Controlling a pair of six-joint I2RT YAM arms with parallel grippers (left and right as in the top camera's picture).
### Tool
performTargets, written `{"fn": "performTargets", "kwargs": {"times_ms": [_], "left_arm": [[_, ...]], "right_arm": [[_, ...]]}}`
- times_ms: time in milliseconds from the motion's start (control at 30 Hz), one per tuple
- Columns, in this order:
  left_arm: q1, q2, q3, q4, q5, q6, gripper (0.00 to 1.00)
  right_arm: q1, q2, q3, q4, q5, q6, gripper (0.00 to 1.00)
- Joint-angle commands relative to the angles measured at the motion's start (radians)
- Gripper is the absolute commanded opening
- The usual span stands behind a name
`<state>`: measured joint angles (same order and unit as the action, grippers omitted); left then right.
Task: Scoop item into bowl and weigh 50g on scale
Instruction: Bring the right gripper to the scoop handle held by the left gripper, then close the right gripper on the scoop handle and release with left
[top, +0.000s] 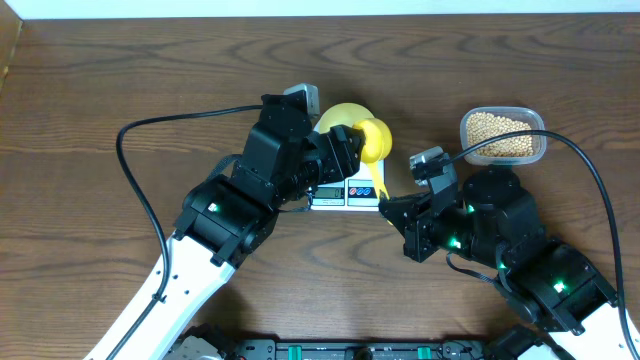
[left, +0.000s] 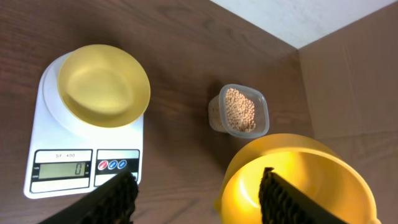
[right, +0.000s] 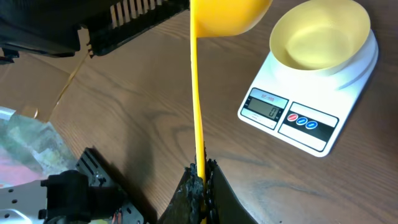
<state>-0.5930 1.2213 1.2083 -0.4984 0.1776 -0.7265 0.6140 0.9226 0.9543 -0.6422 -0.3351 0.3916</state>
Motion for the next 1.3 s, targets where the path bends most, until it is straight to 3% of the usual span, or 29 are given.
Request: {"fn": "performTargets", "kwargs": {"times_ms": [0, 100, 567, 733, 1267], "left_arm": [[-0.001, -0.005, 0.000, -0.003, -0.003, 0.011, 0.62], [-0.001, -0.005, 0.000, -0.003, -0.003, 0.011, 0.56], [-0.002, -0.006, 0.000, -0.018, 0.023, 0.011, 0.56], [-0.002, -0.005, 0.000, -0.018, 0.024, 0.011, 0.34], [-0.002, -0.005, 0.000, -0.017, 0.024, 0.011, 0.20]], "right_arm": [[0.010, 0.002, 0.016, -0.002, 0.011, -0.018, 0.02], [0.010, 0.002, 0.016, -0.002, -0.013, 0.005, 0.01], [0.049, 0.005, 0.016, -0.002, -0.068, 0.016, 0.02], [0.049, 0.005, 0.016, 0.004, -0.067, 0.016, 0.02], [0.049, 0.005, 0.016, 0.011, -0.037, 0.015, 0.01]]}}
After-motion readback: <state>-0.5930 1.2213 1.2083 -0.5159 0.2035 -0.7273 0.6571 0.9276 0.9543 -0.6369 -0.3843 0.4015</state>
